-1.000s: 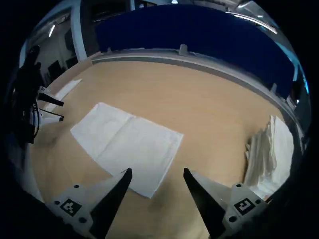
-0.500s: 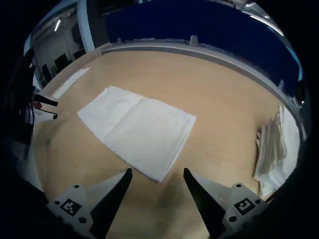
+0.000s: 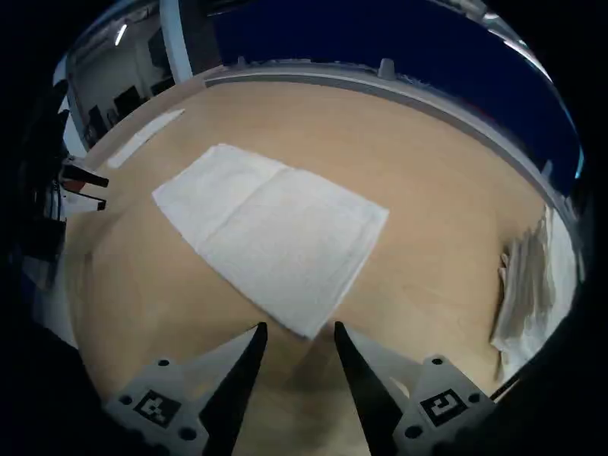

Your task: Fold towel

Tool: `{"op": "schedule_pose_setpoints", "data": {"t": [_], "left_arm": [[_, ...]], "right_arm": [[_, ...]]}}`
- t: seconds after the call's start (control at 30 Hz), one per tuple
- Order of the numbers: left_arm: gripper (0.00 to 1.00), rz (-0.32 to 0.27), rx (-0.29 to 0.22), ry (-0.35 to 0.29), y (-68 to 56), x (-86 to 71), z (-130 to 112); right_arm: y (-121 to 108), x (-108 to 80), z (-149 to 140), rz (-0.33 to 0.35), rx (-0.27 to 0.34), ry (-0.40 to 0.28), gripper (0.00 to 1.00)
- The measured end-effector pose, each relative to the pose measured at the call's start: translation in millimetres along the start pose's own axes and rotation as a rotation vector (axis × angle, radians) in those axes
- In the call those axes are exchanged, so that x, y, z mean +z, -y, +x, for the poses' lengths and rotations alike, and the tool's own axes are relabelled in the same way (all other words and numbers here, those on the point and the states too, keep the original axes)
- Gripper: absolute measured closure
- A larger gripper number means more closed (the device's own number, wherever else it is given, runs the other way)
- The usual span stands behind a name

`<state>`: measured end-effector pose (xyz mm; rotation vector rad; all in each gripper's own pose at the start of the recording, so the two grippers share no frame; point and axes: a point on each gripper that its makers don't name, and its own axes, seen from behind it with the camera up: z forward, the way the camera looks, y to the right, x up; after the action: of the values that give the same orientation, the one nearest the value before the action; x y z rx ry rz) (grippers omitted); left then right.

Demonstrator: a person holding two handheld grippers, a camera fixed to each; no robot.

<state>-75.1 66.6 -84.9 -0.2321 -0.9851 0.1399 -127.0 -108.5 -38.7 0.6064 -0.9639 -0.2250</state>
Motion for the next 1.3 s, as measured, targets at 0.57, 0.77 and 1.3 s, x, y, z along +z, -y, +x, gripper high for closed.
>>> {"op": "schedule_pose_setpoints", "data": {"t": [0.57, 0.77, 1.3], "left_arm": [[0.06, -0.001, 0.0, 0.009, -0.2, -2.2, -7], [0.06, 0.0, 0.002, 0.006, 0.3, -4.4, -4], [0.06, -0.006, -0.003, 0.001, -4.0, -6.2, -2]], "right_arm": [[1, 1.7, 1, 0.009, -0.007, 0.025, 0.81], [2, 1.9, 3, 0.024, 0.01, 0.025, 0.88], [-3, -14.7, 38, 0.01, -0.042, -0.034, 0.9]]}}
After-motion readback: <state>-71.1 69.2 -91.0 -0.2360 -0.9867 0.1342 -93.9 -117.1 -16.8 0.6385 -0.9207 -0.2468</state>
